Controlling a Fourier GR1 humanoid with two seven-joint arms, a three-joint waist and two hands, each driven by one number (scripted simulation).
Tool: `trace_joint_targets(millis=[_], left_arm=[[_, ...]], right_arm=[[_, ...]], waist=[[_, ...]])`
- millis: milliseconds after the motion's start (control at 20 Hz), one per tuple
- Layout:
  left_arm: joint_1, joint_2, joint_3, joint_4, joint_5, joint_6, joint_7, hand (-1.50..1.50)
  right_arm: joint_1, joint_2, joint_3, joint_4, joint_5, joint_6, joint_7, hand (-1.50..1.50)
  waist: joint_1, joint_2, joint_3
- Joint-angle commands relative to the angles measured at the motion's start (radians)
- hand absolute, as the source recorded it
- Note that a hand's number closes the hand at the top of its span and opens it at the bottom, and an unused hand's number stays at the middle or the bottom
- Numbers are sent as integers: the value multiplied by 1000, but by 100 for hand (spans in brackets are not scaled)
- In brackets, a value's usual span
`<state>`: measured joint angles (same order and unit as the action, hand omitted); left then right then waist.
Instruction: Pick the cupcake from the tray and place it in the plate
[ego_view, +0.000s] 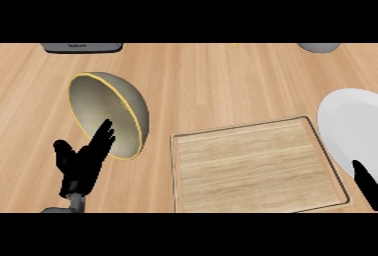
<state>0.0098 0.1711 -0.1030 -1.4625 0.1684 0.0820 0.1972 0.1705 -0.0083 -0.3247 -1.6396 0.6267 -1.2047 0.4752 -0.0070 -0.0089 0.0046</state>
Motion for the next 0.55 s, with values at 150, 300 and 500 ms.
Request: trace_joint_targets(millis=[150,300,500], left_arm=[[68,-1,-8,-30,-3,-19,13,0],[38,-49,-20,43,-42,17,-37,0],[24,-56,-34,13,-56,32,24,0]], right_arm=[[91,8,232,9,223,-188,258,-150],[139,8,249,-30,304,-175,354,-150],[198,8,327,-27,406,-217,460,-150]], waist=[[13,11,-6],[7,12,-7],[4,11,-6]])
